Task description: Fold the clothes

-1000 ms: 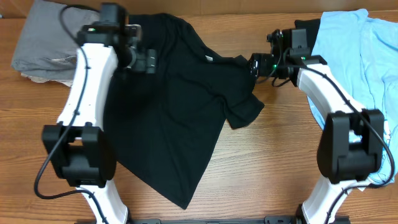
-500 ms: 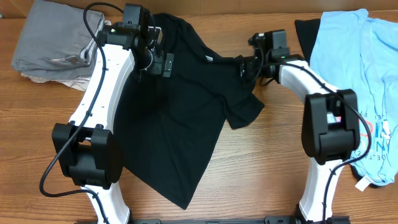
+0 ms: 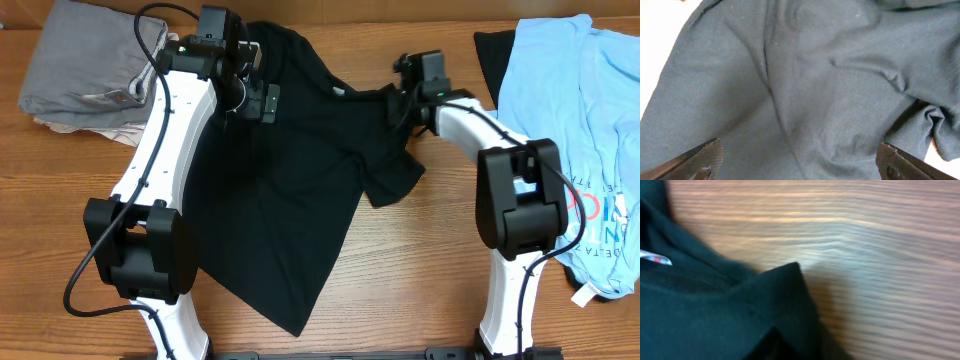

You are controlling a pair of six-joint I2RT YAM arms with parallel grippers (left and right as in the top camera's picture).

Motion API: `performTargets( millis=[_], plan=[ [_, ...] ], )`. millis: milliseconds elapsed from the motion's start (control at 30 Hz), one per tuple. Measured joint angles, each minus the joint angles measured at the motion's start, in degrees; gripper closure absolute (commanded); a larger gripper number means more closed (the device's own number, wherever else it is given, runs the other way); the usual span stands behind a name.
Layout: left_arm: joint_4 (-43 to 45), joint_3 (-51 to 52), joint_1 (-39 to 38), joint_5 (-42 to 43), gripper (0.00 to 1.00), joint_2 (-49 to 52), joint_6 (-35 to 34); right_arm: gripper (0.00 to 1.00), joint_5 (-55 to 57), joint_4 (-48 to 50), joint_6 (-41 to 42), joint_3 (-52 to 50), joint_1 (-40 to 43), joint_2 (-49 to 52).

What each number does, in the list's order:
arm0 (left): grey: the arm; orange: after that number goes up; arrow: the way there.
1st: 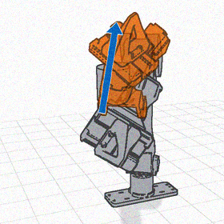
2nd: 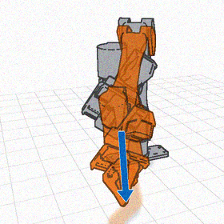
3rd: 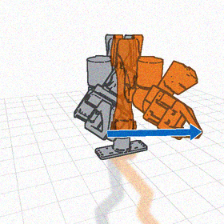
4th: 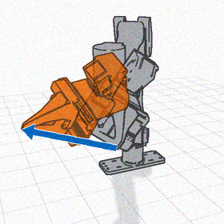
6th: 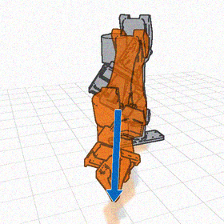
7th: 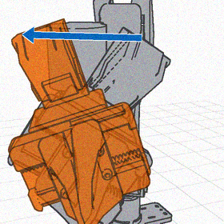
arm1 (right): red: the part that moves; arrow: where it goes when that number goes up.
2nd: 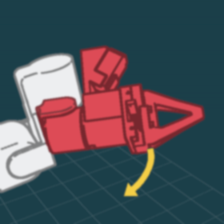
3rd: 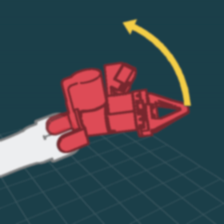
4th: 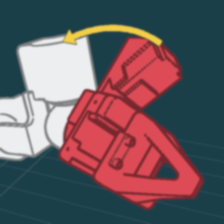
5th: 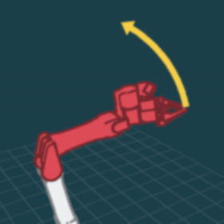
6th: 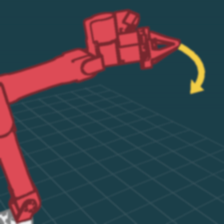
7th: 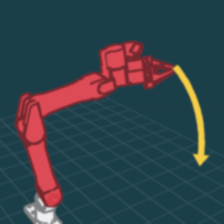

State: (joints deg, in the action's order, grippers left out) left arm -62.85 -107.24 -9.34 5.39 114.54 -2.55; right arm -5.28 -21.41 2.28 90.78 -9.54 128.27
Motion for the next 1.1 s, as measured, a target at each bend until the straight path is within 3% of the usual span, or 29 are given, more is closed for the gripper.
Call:
performTargets(
  millis=[500, 567, 600, 633, 733, 800, 900, 1100],
  plan=[
    [-0.63, 0.00, -0.02, 0.02, 0.00, 3.54, 0.00, 0.96, 1.01, -11.08, 8.83, 4.59, 16.90, 0.00],
    [-1.46, 0.00, 0.00, 0.00, 0.00, 4.76, 0.00, 0.87, 0.72, -13.00, 10.19, 4.61, 18.40, 0.00],
    [-2.38, 0.00, 0.00, 0.00, 0.00, 5.60, 0.00, 0.73, 0.07, -14.78, 11.19, 4.83, 19.26, 0.00],
    [-2.82, 0.00, 0.00, -0.02, 0.00, 6.08, 0.02, 0.45, -0.52, -15.87, 11.47, 4.96, 19.74, 0.00],
    [-4.74, -0.02, 0.00, -0.35, 0.00, 7.93, 0.00, 0.26, -2.64, -20.15, 12.26, 6.62, 21.20, 0.00],
    [-5.95, -0.02, 0.09, -0.74, 0.00, 9.22, -0.04, 0.18, -3.93, -23.52, 12.07, 8.52, 21.77, -0.44],
    [-7.54, -0.02, 0.63, -1.95, 0.01, 11.23, -1.05, 0.15, -5.11, -28.30, 12.52, 11.21, 21.90, -2.64],
    [-9.42, 0.00, 4.90, -4.26, 0.25, 14.10, -4.98, 0.14, -6.38, -34.71, 12.66, 14.78, 21.53, -13.07]
  ],
)
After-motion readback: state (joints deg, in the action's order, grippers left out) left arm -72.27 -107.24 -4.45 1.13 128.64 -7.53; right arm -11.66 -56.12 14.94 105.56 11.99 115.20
